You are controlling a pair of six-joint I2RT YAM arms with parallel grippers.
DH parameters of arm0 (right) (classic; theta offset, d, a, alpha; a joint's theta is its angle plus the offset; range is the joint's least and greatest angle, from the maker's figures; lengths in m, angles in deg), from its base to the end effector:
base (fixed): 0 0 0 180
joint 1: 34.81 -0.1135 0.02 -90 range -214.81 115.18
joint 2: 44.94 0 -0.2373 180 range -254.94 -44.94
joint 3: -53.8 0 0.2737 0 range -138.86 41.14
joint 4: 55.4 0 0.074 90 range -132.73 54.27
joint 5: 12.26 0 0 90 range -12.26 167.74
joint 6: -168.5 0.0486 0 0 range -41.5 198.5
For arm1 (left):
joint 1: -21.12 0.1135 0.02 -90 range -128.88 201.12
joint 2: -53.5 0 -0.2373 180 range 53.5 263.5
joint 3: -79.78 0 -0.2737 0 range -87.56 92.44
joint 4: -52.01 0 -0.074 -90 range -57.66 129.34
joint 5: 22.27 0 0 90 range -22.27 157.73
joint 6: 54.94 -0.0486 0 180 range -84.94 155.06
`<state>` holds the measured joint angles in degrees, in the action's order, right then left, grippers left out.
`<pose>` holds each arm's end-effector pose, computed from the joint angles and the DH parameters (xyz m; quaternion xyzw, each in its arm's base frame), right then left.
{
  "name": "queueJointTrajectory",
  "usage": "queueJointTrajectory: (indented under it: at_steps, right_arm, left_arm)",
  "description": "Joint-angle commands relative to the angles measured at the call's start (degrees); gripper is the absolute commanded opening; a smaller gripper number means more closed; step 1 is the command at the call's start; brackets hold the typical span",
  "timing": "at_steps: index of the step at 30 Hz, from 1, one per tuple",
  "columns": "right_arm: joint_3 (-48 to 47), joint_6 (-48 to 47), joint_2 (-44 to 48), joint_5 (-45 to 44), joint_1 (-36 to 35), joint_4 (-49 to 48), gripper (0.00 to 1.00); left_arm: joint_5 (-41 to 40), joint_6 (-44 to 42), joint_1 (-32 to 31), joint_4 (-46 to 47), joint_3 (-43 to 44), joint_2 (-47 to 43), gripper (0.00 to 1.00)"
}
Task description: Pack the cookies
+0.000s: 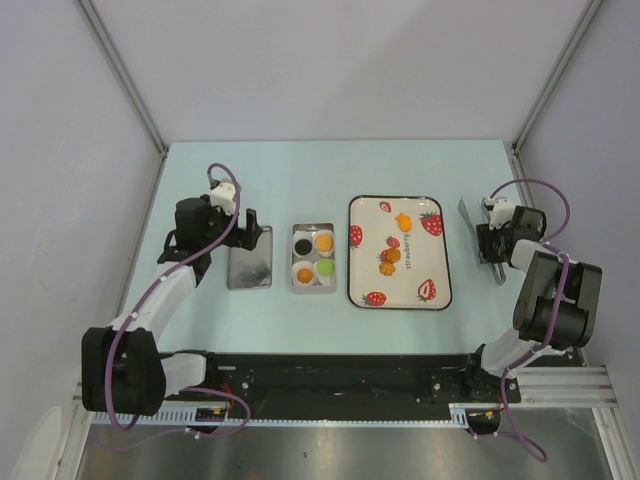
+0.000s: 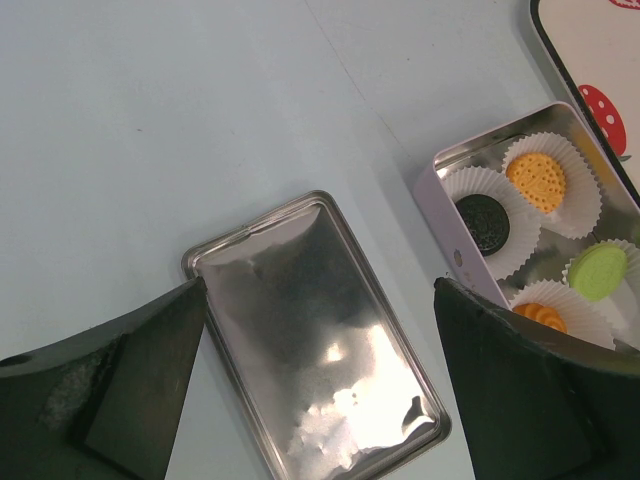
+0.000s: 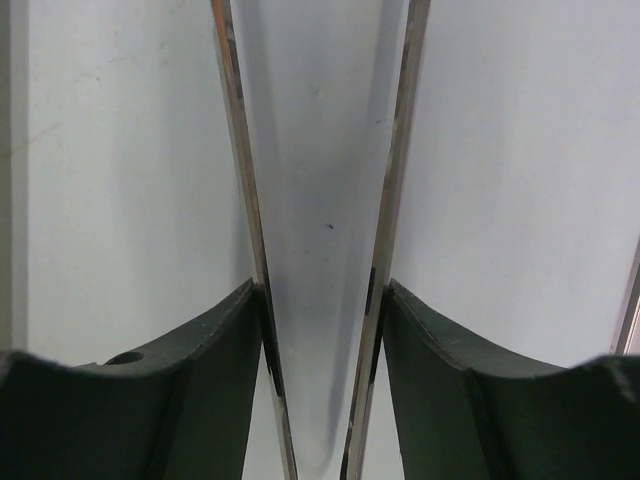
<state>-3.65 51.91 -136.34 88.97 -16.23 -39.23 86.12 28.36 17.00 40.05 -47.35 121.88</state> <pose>0.3166 -0.0964 0.1045 -0.0986 0.9309 -0.0454 0.3487 0.3010 -0.0371 0.2055 0.1621 0.8322 -0.1250 0.5153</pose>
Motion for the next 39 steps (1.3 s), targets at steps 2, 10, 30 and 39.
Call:
queueJointTrajectory:
  at_steps: [2,10,30,39]
  right_arm:
    - [-0.29,-0.30,0.08,-0.41,0.22,-2.72,0.55]
    - [-0.38,-0.48,2.27,-0.06,0.22,-1.14,0.67]
    - [-6.70,2.86,21.34,4.68,-0.92,11.78,0.93]
    - [-8.47,5.58,29.87,-0.14,-15.85,19.86,0.97]
  left_arm:
    - [1.03,-1.30,-0.27,0.96,2.51,0.00,1.00]
    - [0.94,-1.47,-0.28,0.87,2.51,0.00,1.00]
    - [-2.30,-1.56,-0.27,0.00,3.03,-0.44,1.00]
    - [-10.91,-3.23,-0.19,-6.76,6.72,4.65,1.00]
